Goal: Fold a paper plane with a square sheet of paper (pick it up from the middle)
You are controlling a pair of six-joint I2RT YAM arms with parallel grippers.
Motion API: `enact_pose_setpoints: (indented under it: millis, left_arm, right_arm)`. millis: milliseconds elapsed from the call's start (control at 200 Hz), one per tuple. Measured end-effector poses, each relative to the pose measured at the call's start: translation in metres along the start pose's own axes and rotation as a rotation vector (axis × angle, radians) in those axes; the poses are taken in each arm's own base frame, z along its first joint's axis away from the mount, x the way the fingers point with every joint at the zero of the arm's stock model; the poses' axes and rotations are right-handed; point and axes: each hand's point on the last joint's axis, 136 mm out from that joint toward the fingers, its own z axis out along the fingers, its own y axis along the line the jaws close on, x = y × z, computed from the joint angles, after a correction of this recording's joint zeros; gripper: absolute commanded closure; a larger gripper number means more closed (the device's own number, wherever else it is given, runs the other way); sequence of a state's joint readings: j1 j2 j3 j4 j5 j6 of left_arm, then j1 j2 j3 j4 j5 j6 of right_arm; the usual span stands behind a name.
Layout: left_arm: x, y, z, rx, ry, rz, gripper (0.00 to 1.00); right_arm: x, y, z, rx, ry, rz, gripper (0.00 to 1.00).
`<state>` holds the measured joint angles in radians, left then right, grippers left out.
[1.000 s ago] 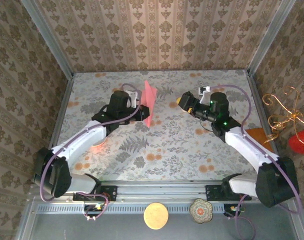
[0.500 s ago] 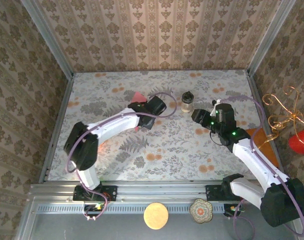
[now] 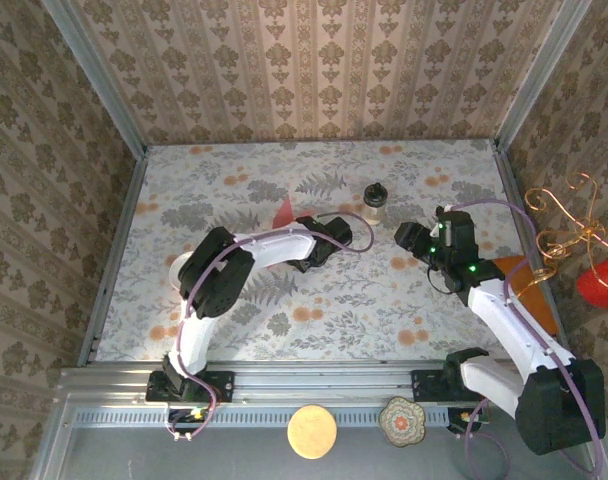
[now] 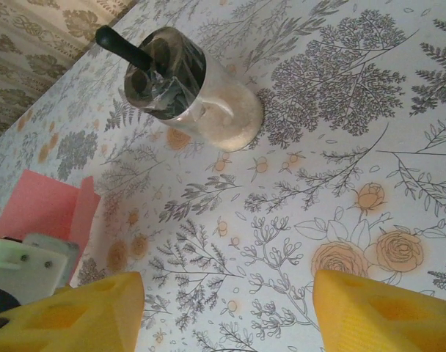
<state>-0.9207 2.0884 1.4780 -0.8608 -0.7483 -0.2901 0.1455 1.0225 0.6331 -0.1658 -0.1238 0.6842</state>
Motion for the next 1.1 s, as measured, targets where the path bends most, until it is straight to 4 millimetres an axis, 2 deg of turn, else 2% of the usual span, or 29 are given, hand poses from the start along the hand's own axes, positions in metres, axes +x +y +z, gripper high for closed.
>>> enact_pose_setpoints:
  millis: [355, 615, 905, 1015, 1100]
  left_arm:
    - [0.005, -0.023, 0.016, 0.012, 0.040, 0.037, 0.81]
    - [0.006, -0.033, 0.011, 0.088, 0.054, -0.017, 0.73]
    - [-0.003, -0.059, -0.027, 0.305, 0.022, -0.141, 0.62]
    - [-0.009, -0.071, -0.050, 0.416, -0.005, -0.191, 0.57]
    - [-0.014, -0.084, -0.073, 0.573, -0.035, -0.249, 0.54]
  right_arm:
    - [0.004, -0.003, 0.005, 0.004, 0.024, 0.016, 0.36]
    - [0.004, -0.003, 0.005, 0.003, 0.026, 0.032, 0.36]
    - [0.004, -0.003, 0.005, 0.000, 0.022, 0.053, 0.35]
    - [0.007, -0.006, 0.007, 0.001, 0.024, 0.062, 0.35]
    - [0.009, -0.006, 0.008, -0.010, 0.032, 0.063, 0.35]
